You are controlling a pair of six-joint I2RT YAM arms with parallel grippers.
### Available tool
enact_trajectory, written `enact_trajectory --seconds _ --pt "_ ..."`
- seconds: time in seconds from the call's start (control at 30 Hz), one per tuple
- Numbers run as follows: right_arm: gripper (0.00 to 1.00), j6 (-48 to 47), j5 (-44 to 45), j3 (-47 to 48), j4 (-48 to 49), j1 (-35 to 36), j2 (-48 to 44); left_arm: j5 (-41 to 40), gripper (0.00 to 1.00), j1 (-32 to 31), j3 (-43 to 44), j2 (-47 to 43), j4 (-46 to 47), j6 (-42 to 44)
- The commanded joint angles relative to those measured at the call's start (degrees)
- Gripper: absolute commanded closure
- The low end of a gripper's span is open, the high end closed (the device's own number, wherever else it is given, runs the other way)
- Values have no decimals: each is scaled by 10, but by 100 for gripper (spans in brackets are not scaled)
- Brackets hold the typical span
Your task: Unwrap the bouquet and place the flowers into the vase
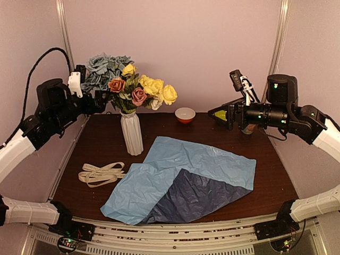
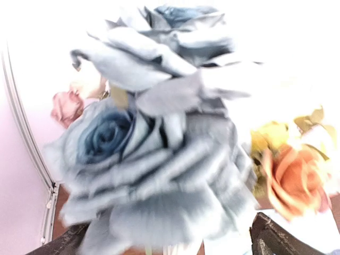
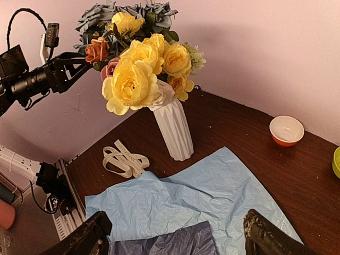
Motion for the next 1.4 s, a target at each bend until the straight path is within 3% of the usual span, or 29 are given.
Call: enact_trajectory --seconds 0.0,0.23,0.5,0.63,0.73,0.83,0.97,1.2,1.37 --pt "13 -15 12 11 14 4 -6 26 2 -1 12 -56 -83 -7" --pt "13 -17 15 26 29 4 1 -15 2 -2 37 -124 -136 -9" --pt "0 -83 117 195 -23 -8 86 -226 2 -1 248 -55 -232 81" --pt "0 -95 131 321 -61 -80 151 -289 2 2 341 4 -243 157" --pt "0 -83 133 374 -67 -155 182 -307 2 11 356 25 -227 176" --pt "0 -53 154 356 -54 -209 184 -315 1 39 308 20 -211 155" --pt "0 -3 187 265 -29 -256 152 -272 2 124 187 -25 -179 96" --pt "0 0 276 22 52 -262 22 -228 2 179 -88 -144 -94 -9" --pt "0 -49 262 -214 191 -262 -120 -232 2 179 -272 -252 -4 -52"
